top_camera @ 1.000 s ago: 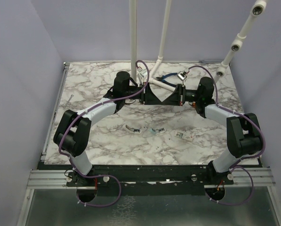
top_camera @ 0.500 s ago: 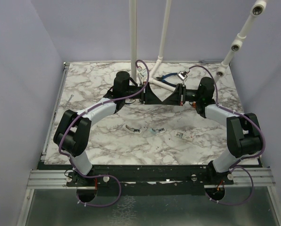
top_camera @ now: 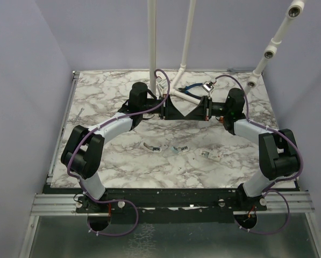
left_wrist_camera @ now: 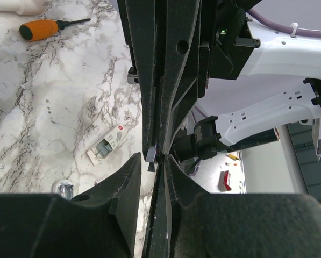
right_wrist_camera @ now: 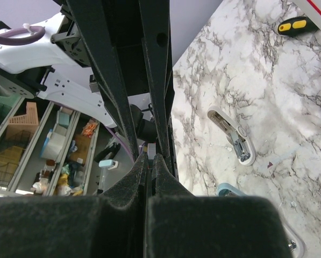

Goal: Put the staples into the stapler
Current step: Adjust the staple.

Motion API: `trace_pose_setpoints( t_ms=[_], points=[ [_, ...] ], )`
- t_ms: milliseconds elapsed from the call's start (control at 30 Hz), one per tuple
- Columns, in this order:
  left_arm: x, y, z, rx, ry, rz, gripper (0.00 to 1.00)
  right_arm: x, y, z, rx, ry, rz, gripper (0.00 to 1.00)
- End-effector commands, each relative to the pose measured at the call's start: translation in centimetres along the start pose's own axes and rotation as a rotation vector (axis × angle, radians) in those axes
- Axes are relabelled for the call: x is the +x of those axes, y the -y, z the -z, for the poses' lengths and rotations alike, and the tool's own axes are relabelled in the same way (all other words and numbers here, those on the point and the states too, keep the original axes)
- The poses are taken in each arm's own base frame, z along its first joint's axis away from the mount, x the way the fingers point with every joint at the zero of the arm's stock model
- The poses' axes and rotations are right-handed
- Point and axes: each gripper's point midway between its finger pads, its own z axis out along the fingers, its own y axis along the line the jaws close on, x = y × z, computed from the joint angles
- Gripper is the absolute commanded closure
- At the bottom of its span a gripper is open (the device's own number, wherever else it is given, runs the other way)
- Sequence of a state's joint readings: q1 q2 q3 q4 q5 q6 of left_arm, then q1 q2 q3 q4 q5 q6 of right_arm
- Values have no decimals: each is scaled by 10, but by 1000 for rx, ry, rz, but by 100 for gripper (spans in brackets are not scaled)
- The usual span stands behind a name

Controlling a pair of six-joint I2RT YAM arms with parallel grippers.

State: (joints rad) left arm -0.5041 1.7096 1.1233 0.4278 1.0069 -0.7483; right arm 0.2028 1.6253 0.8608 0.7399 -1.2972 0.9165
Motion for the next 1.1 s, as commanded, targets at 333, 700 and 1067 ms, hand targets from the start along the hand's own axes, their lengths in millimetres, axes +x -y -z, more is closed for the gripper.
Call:
trace_pose_setpoints(
  t_ms=[333,700,1067],
  points=[
    [0,12,8,40,1,-33,76,5,3,2,-9,-13,-5,99],
    [-2,13,9,47,9,-30,77,7,4,2,-10,-17,-8,98],
    [-2,14,10,53,14,-29,82,8,5,2,-10,-21,-10,99]
  ],
)
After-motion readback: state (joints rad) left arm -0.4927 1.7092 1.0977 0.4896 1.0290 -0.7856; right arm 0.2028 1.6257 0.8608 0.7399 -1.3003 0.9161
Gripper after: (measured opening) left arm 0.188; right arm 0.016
